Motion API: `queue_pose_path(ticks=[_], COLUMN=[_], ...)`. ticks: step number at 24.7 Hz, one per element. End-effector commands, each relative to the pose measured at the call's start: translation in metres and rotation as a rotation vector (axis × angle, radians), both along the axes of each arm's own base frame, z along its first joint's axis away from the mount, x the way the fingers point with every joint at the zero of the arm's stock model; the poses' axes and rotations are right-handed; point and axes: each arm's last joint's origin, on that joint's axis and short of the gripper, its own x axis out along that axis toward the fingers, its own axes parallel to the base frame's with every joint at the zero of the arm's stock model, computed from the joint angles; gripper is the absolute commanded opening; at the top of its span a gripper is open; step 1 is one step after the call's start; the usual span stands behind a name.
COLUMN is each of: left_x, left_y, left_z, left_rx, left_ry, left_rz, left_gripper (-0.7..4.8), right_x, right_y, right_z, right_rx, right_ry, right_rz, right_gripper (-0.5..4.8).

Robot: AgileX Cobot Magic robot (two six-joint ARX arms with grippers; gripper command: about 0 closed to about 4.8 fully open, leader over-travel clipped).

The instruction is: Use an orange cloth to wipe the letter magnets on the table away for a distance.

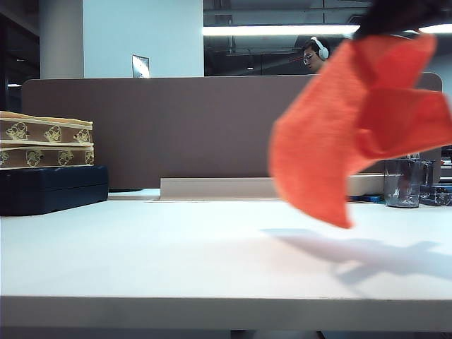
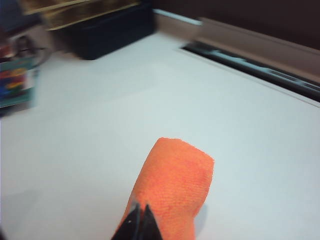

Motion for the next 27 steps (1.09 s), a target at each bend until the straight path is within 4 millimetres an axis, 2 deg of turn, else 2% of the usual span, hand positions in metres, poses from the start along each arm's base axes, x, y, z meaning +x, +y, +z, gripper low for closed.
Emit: queue_pose_path(ticks=[1, 5, 11, 16, 19, 27], left_x=[0.0, 0.0, 0.0, 0.0, 0.0, 0.0], left_y=[0.0, 0.0, 0.0, 0.0, 0.0, 0.0], left_z=[0.003, 0.003, 0.003, 0.003, 0.003, 0.003], left_rx=[0.002, 0.002, 0.002, 0.002, 0.002, 0.002], left_ry=[-0.018, -0.018, -0.018, -0.018, -0.017, -0.018], left_rz=[-0.006, -0.006, -0.007, -0.006, -0.007, -0.007], left_gripper=[-0.06, -0.06, -0.06, -0.06, -0.06, -0.06], right_x=[-0.009, -0.014, -0.003, -0.001, -0.001, -0.005], right_y=[0.023, 0.041, 0.047, 0.049, 0.049, 0.048], right_z=[0.004, 0.003, -0.011, -0.013, -0.012, -0.005], right_rx=[0.013, -0.02, -0.041, -0.032, -0.027, -0.003], right_ry=[-0.035, -0.054, 0.008, 0.016, 0.006, -0.026], right_rz=[0.112, 0.128, 0.143, 0.172, 0.173, 0.197], right_gripper=[-0.02, -0.02, -0.02, 0.02, 0.59, 0.67])
